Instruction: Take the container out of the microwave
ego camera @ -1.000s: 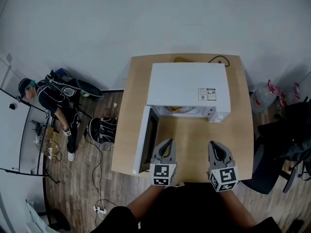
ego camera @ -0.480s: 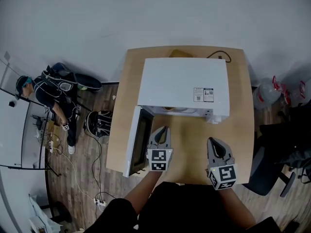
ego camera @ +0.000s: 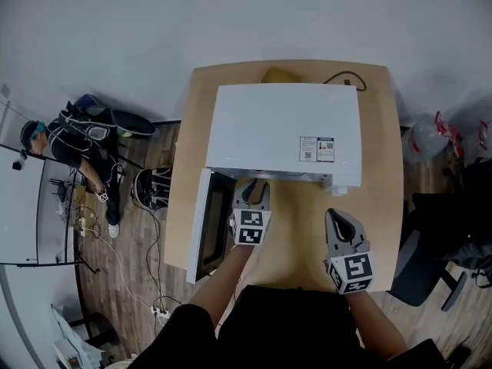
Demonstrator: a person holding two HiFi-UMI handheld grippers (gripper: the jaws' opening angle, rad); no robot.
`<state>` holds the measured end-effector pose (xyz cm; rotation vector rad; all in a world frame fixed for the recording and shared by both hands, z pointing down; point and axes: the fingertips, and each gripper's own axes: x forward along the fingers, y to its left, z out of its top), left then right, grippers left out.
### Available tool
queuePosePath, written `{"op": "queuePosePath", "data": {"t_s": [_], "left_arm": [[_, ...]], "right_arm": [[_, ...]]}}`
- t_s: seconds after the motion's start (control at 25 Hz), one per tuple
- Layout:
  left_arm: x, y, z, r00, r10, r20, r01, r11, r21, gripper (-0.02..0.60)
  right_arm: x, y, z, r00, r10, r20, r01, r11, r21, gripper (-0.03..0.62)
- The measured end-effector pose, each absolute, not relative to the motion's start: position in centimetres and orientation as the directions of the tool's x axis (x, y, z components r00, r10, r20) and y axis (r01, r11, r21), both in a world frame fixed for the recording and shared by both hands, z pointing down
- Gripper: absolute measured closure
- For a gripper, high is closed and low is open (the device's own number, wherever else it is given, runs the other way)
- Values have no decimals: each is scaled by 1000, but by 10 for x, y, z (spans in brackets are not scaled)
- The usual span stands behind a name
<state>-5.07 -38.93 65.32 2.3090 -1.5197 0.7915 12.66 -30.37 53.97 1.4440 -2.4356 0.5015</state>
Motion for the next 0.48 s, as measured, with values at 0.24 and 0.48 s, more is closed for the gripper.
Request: {"op": "queuePosePath", "data": {"t_s": [0.24,0.48], "left_arm": [[-46,-410,684,291,-715,635,-883,-457,-110,459],[-46,-429,716,262,-683,682,-857,-490,-161,454]], "right_arm": [[135,-313,547,-460,-789,408,-887,426,-177,534],[139,-313,556,-464,-779,422,-885,427,-186,534]]}}
